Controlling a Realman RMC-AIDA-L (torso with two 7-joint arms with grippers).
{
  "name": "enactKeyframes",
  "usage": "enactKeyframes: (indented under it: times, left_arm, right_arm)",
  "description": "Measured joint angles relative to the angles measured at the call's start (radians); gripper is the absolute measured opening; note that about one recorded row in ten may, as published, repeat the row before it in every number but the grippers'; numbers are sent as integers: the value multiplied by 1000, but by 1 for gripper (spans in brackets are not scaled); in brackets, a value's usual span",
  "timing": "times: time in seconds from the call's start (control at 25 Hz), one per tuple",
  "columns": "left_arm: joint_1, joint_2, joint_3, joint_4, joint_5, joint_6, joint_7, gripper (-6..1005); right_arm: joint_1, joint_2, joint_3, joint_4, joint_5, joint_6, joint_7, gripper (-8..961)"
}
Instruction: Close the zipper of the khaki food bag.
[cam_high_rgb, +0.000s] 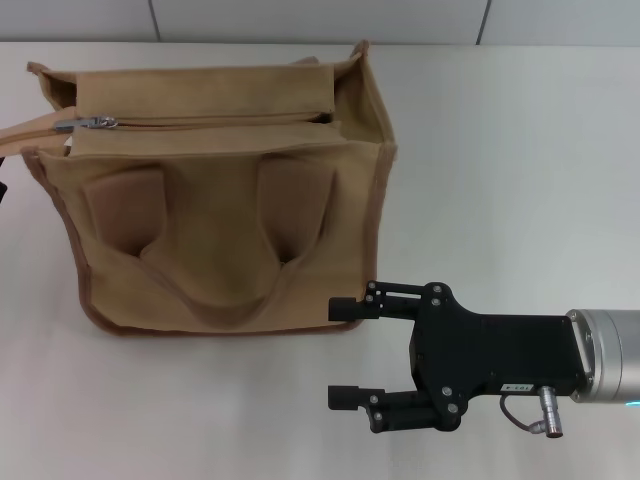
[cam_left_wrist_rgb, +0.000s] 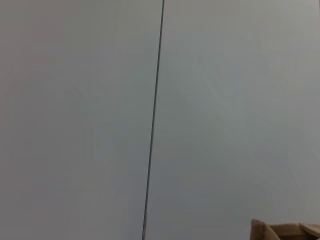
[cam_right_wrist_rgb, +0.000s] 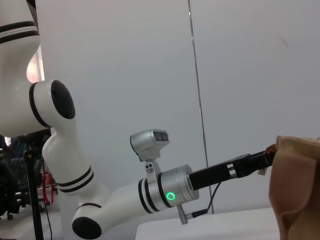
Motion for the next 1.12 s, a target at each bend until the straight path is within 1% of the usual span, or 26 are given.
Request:
enactKeyframes:
  times: [0.16, 0.2, 0.4, 0.8, 0.92, 1.0, 1.12]
  left_arm:
    - [4, 0, 1, -3, 1, 8, 11, 548]
    - [6, -2, 9, -10, 5, 34, 74, 542]
    - [-11, -1, 9, -22, 6, 43, 89, 512]
    - [-14, -1, 11, -22, 8, 44, 93, 145]
    - [-14, -1, 11, -30, 8, 44, 92, 38]
    - [-16, -1, 11, -40, 8, 44, 89, 33]
    - [-25, -1, 12, -45, 8, 53, 89, 25]
  right_arm:
    - [0, 0, 0, 0, 0, 0, 0, 740]
    - [-1, 0, 0, 0, 0, 0, 0, 740]
    - [0, 0, 0, 0, 0, 0, 0, 739]
    - [-4, 0, 1, 0, 0, -2, 0, 737]
    - [-4, 0, 8, 0, 7, -32, 0, 736]
    - [-4, 1, 9, 0, 38, -60, 0, 735]
    - [-14, 1, 10, 0, 163, -87, -7, 735]
